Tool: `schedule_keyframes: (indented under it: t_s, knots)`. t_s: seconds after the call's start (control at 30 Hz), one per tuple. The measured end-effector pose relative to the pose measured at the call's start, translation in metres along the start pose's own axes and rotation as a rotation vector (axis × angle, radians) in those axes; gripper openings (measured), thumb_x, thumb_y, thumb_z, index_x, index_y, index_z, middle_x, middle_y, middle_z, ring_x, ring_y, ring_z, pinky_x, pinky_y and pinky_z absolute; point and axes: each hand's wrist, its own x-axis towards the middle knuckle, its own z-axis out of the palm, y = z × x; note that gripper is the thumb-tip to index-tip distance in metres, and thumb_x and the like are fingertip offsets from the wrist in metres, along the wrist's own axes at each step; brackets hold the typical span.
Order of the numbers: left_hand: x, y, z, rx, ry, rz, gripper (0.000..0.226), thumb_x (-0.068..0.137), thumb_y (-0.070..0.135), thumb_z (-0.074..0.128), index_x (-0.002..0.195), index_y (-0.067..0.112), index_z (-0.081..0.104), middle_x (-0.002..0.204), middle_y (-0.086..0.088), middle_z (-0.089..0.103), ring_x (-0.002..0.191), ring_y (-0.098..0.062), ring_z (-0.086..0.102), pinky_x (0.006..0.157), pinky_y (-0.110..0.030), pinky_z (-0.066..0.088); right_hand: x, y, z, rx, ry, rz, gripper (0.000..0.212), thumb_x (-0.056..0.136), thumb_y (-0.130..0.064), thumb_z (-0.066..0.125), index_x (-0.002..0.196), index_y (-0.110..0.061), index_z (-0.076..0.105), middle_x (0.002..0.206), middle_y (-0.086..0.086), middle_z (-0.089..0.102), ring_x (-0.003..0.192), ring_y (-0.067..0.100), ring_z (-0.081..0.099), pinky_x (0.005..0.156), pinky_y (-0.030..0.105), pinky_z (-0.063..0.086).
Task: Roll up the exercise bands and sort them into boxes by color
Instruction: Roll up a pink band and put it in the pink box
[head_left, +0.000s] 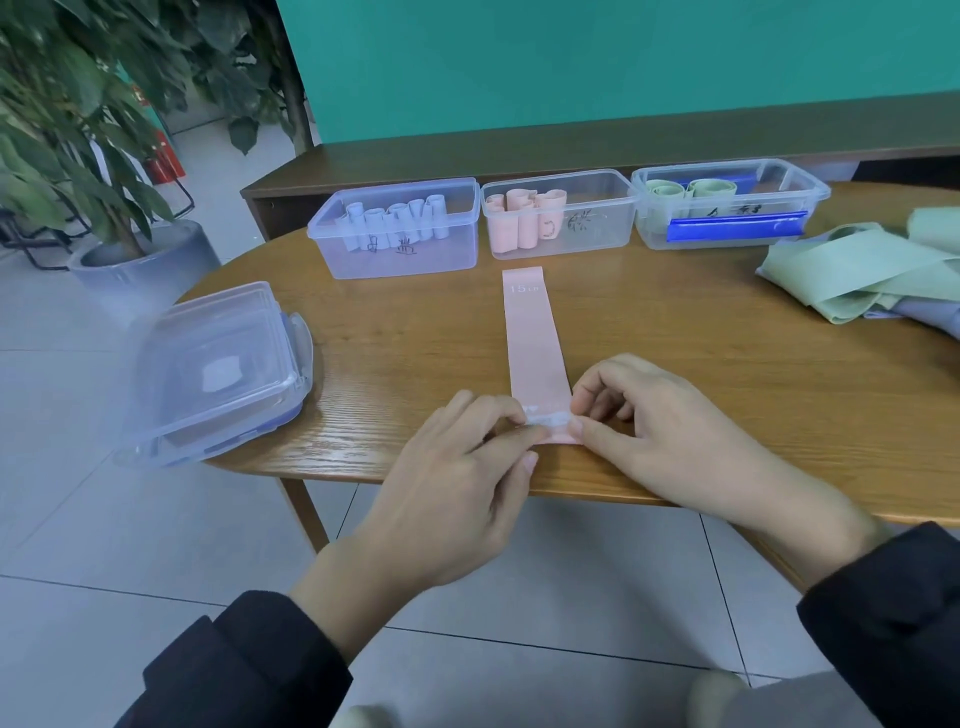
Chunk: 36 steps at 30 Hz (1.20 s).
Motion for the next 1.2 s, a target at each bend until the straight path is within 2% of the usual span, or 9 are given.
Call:
schedule_keyframes:
  t_s: [0.13, 0.33, 0.43, 0.53, 0.67, 0.8, 0.93, 1.07, 1.2]
  knots:
    - [-0.001, 0.000, 0.001, 0.142, -0.036, -0.018, 0.039, 0.103, 0.035, 0.044, 0.127, 0.016, 0.069, 0.130, 0.001, 0.059, 0.108, -0.025, 0.054, 0.087, -0.046, 0.044, 0.002, -0.001, 0.004, -0.047, 0.046, 0.028, 0.007, 0.092, -0.029, 0.065, 0.094, -0.026, 0.060, 0.095, -0.013, 0.057, 0.087, -0.002, 0.057, 0.076, 0.007, 0.040]
    - [0.001, 0.004, -0.002, 0.210, -0.108, -0.060, 0.050, 0.106, 0.045, 0.032, 0.131, 0.020, 0.067, 0.141, 0.003, 0.056, 0.117, -0.023, 0.052, 0.092, -0.047, 0.041, 0.003, -0.002, 0.008, -0.065, 0.109, -0.020, 0.002, 0.095, -0.024, 0.064, 0.094, -0.024, 0.062, 0.095, -0.010, 0.058, 0.087, 0.002, 0.057, 0.076, 0.009, 0.041]
    - [0.001, 0.005, -0.001, 0.222, -0.116, -0.074, 0.050, 0.105, 0.044, 0.033, 0.131, 0.019, 0.067, 0.143, 0.003, 0.056, 0.118, -0.024, 0.053, 0.093, -0.047, 0.041, -0.004, -0.001, 0.005, -0.065, 0.141, -0.134, 0.007, 0.098, -0.023, 0.060, 0.099, -0.021, 0.067, 0.099, -0.012, 0.062, 0.091, 0.004, 0.059, 0.082, 0.017, 0.045]
    - [0.001, 0.006, -0.001, 0.231, -0.121, -0.078, 0.050, 0.105, 0.045, 0.033, 0.132, 0.019, 0.066, 0.144, 0.004, 0.056, 0.119, -0.024, 0.053, 0.094, -0.047, 0.041, -0.013, 0.000, 0.005, -0.158, 0.067, -0.246, 0.021, 0.101, -0.030, 0.056, 0.108, -0.021, 0.073, 0.111, -0.012, 0.065, 0.105, 0.009, 0.058, 0.094, 0.024, 0.045]
    - [0.002, 0.007, 0.000, 0.237, -0.141, -0.103, 0.051, 0.105, 0.047, 0.031, 0.133, 0.019, 0.064, 0.146, 0.004, 0.054, 0.119, -0.024, 0.053, 0.094, -0.046, 0.041, -0.019, 0.001, 0.005, -0.239, 0.023, -0.242, 0.031, 0.102, -0.036, 0.053, 0.120, -0.022, 0.073, 0.120, -0.013, 0.066, 0.115, 0.011, 0.054, 0.098, 0.033, 0.047]
    - [0.005, 0.008, 0.001, 0.260, -0.210, -0.167, 0.063, 0.106, 0.053, 0.020, 0.139, 0.017, 0.060, 0.150, 0.003, 0.052, 0.123, -0.025, 0.051, 0.097, -0.047, 0.041, -0.018, 0.000, 0.007, -0.311, 0.029, -0.214, 0.040, 0.104, -0.042, 0.044, 0.128, -0.024, 0.070, 0.130, -0.011, 0.063, 0.122, 0.014, 0.051, 0.096, 0.044, 0.050]
    - [0.010, 0.010, 0.000, 0.267, -0.288, -0.234, 0.075, 0.104, 0.060, 0.009, 0.147, 0.015, 0.051, 0.155, 0.001, 0.047, 0.132, -0.025, 0.047, 0.100, -0.048, 0.040, -0.018, -0.005, 0.009, -0.412, -0.009, -0.157, 0.053, 0.102, -0.050, 0.032, 0.134, -0.025, 0.065, 0.141, -0.012, 0.058, 0.130, 0.016, 0.046, 0.094, 0.044, 0.049]
    - [0.012, 0.011, -0.002, 0.215, -0.274, -0.257, 0.080, 0.101, 0.064, 0.001, 0.154, 0.018, 0.041, 0.160, 0.004, 0.039, 0.142, -0.020, 0.037, 0.108, -0.047, 0.035, -0.014, -0.008, 0.006, -0.445, -0.092, -0.093, 0.065, 0.099, -0.058, 0.017, 0.143, -0.031, 0.055, 0.156, -0.015, 0.042, 0.144, 0.019, 0.033, 0.106, 0.043, 0.040]
    - [0.010, 0.010, -0.003, 0.129, -0.133, -0.179, 0.062, 0.107, 0.052, 0.020, 0.144, 0.019, 0.055, 0.146, 0.006, 0.056, 0.137, -0.014, 0.045, 0.107, -0.043, 0.038, -0.012, -0.010, 0.003, -0.450, -0.164, -0.052, 0.072, 0.094, -0.065, 0.006, 0.151, -0.038, 0.042, 0.164, -0.017, 0.024, 0.151, 0.016, 0.018, 0.115, 0.040, 0.028]
